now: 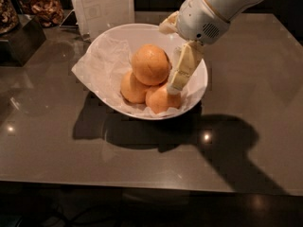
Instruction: Pick orange from white bowl
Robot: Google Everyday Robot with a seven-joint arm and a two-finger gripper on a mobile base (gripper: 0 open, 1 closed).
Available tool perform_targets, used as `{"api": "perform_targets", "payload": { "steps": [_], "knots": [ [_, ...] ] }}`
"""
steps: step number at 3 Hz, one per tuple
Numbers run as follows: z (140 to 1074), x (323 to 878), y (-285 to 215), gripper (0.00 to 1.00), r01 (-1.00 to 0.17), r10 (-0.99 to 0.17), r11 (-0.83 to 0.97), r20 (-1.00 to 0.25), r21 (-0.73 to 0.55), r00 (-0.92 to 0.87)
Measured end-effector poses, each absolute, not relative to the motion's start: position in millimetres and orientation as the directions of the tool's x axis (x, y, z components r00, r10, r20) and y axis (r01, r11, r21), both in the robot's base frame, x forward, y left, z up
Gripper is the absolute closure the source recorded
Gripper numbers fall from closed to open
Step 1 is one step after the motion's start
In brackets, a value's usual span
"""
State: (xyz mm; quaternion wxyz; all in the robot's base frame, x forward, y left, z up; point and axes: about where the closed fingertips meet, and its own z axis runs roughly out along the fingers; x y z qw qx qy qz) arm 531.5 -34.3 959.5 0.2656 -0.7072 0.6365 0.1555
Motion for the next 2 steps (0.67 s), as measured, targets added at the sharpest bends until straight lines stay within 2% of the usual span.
{"api": "perform_targets", "payload": {
  "steps": [2],
  "knots": [
    [931.8, 548.4, -8.4, 0.00, -0.988, -0.784, -0.085, -0.603, -0.131, 0.147]
  ]
}}
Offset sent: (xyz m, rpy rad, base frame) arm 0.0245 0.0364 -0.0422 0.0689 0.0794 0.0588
